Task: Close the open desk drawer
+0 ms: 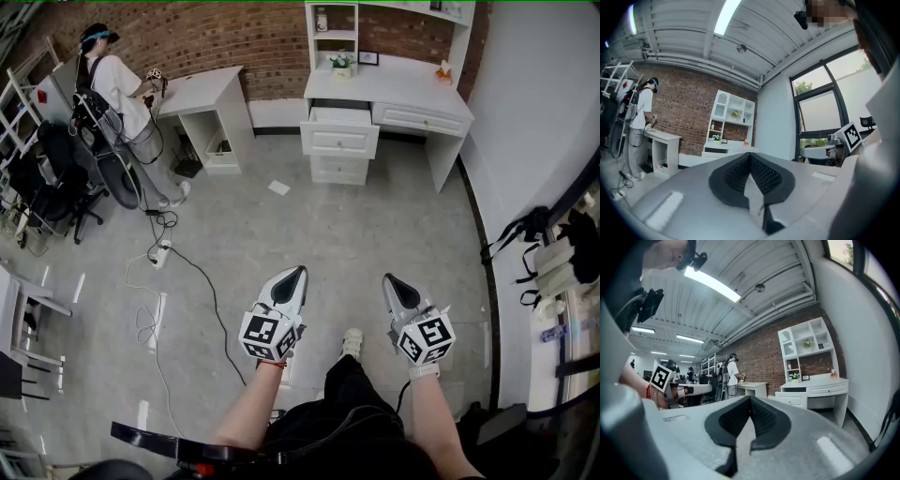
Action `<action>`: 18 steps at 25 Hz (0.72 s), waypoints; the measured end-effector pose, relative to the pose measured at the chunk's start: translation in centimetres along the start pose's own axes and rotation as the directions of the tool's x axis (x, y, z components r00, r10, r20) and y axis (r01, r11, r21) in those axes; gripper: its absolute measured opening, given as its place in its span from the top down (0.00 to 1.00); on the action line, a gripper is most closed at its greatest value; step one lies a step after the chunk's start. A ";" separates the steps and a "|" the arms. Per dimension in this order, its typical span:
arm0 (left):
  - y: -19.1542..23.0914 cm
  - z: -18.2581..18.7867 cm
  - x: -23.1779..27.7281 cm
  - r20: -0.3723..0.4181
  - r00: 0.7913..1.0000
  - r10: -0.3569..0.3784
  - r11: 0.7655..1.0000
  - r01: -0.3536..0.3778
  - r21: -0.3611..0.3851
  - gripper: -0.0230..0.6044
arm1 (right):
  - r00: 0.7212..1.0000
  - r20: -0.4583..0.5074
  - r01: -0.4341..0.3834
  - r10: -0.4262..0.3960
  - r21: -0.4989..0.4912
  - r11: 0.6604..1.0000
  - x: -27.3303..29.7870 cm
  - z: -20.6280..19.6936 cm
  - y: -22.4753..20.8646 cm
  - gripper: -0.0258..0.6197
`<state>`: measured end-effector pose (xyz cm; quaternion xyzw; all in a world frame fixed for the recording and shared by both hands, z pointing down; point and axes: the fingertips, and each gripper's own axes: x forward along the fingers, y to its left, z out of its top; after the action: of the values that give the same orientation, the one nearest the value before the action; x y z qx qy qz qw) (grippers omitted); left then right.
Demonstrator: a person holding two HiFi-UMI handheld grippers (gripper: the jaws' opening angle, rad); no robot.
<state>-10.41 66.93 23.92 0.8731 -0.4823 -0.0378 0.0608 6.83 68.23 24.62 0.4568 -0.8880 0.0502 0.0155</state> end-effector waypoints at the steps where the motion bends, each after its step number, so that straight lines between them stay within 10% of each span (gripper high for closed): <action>1: 0.4 0.0 0.5 0.004 1.000 0.008 1.000 -0.008 -0.003 0.96 | 1.000 0.000 0.006 -0.006 -0.005 1.000 0.5 0.1 -0.6 0.96; 18: 6.8 -0.6 12.2 -0.036 0.996 0.081 0.996 -0.083 -0.039 0.96 | 1.000 -0.026 0.019 -0.018 0.044 0.999 10.5 -0.2 -11.3 0.96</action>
<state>-9.54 53.06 25.40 0.8516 -0.5158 -0.0299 0.0881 9.85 53.22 26.46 0.4647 -0.8821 0.0755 0.0171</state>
